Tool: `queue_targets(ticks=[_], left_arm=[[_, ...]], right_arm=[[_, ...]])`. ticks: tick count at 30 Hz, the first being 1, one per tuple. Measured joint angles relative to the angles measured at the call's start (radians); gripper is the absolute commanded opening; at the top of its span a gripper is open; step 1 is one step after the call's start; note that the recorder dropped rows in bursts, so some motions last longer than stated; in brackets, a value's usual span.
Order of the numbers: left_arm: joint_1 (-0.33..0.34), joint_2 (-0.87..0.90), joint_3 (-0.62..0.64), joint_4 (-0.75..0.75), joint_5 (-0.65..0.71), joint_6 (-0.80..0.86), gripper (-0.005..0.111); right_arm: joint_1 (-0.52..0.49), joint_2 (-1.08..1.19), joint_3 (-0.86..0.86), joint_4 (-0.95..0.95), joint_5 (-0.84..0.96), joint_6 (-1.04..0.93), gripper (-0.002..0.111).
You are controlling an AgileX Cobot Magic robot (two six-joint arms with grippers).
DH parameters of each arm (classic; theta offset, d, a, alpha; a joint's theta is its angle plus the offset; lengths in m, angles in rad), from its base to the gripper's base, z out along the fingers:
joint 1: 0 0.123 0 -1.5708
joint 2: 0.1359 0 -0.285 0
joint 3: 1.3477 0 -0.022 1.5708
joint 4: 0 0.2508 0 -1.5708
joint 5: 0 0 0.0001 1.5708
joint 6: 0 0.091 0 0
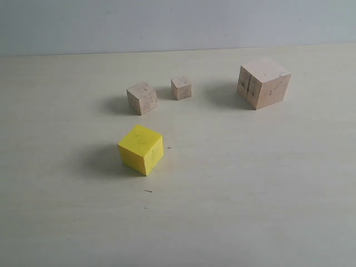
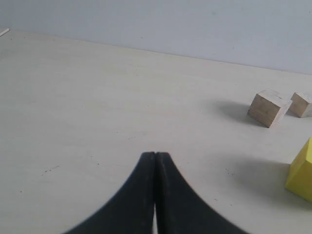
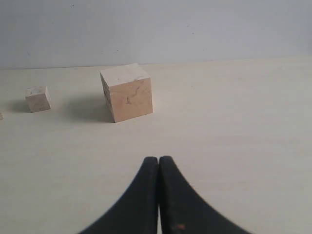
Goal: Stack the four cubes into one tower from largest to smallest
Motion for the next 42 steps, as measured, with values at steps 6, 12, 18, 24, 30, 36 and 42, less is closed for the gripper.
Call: queue_targets(ticks=[6, 12, 18, 24, 30, 36, 42], left_arm=[[0.000, 0.000, 0.000, 0.000, 0.000, 0.000, 0.000], [0.000, 0.000, 0.000, 0.000, 0.000, 0.000, 0.000], [0.000, 0.000, 0.000, 0.000, 0.000, 0.000, 0.000], [0.000, 0.000, 0.000, 0.000, 0.000, 0.000, 0.000], [0.000, 0.000, 0.000, 0.000, 0.000, 0.000, 0.000], [0.000, 0.000, 0.000, 0.000, 0.000, 0.000, 0.000], [0.000, 0.000, 0.000, 0.000, 0.000, 0.000, 0.000]], right_arm=[[0.000, 0.000, 0.000, 0.000, 0.000, 0.000, 0.000], [0.000, 0.000, 0.000, 0.000, 0.000, 0.000, 0.000], [0.000, 0.000, 0.000, 0.000, 0.000, 0.000, 0.000], [0.000, 0.000, 0.000, 0.000, 0.000, 0.000, 0.000], [0.000, 0.002, 0.000, 0.000, -0.009, -0.007, 0.000], [0.000, 0.045, 0.000, 0.000, -0.026, -0.007, 0.000], [0.000, 0.084, 0.000, 0.000, -0.046, -0.007, 0.000]])
